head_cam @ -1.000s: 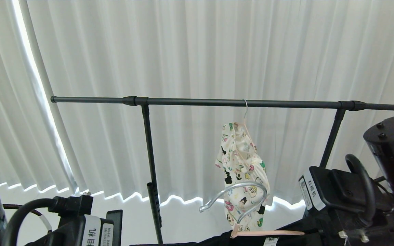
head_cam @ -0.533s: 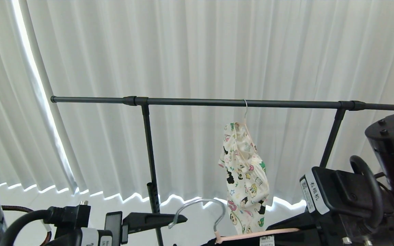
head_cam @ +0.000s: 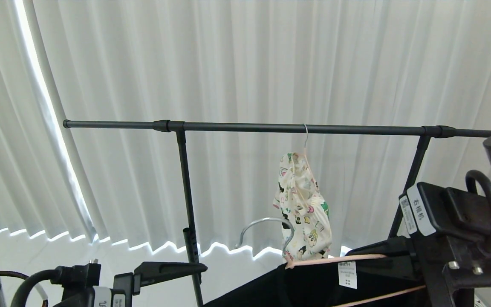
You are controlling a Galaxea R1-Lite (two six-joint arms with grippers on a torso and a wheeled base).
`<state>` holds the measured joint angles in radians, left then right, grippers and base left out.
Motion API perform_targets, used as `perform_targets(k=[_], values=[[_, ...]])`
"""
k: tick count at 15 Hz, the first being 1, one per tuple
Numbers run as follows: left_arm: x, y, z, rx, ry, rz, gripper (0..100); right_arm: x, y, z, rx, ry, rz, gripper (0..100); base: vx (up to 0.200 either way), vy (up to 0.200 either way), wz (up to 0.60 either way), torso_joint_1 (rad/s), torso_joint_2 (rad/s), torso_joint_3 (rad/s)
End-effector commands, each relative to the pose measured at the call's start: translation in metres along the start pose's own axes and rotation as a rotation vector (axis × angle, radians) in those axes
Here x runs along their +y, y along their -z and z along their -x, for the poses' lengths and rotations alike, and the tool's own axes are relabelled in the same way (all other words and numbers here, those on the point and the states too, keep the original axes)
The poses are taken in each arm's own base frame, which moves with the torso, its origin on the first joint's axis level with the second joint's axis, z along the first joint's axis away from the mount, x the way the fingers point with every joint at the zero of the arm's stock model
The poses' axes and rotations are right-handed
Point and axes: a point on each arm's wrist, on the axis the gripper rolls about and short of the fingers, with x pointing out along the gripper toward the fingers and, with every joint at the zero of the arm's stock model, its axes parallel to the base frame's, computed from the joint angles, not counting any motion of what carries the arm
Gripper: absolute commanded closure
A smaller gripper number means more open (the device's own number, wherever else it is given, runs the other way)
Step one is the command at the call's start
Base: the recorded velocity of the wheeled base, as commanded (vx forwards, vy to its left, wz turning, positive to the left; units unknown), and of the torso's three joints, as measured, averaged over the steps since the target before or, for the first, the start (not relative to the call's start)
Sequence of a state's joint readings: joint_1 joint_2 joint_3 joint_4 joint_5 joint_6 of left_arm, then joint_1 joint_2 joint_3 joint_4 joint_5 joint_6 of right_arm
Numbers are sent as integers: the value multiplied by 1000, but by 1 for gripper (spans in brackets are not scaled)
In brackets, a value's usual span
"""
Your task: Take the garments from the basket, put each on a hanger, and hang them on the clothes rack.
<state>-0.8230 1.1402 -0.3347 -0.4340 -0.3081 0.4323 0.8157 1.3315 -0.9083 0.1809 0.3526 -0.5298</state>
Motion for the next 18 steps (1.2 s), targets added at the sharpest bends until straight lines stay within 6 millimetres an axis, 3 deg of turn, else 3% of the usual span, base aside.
perform_targets(k=[1,3,5,12,13,18], values=[[1,18,15,37,-80,42,0,-5,1,10,-13,45,-11,100,0,0,0,0,0,0],[-5,46,31,104,-174,134,0,-9,3,16,-19,80,-22,100,0,0,0,0,0,0],[-7,61,38,146,-239,234,0,-10,1,18,-47,100,-9,100,0,0,0,0,0,0],[9,73,25,260,-269,371,0,-8,-8,26,-119,125,27,100,0,0,0,0,0,0],[10,74,25,267,-270,376,100,-7,-8,29,-125,129,27,100,0,0,0,0,0,0],[12,76,21,286,-266,396,100,-5,-10,33,-138,138,30,100,0,0,0,0,0,0]])
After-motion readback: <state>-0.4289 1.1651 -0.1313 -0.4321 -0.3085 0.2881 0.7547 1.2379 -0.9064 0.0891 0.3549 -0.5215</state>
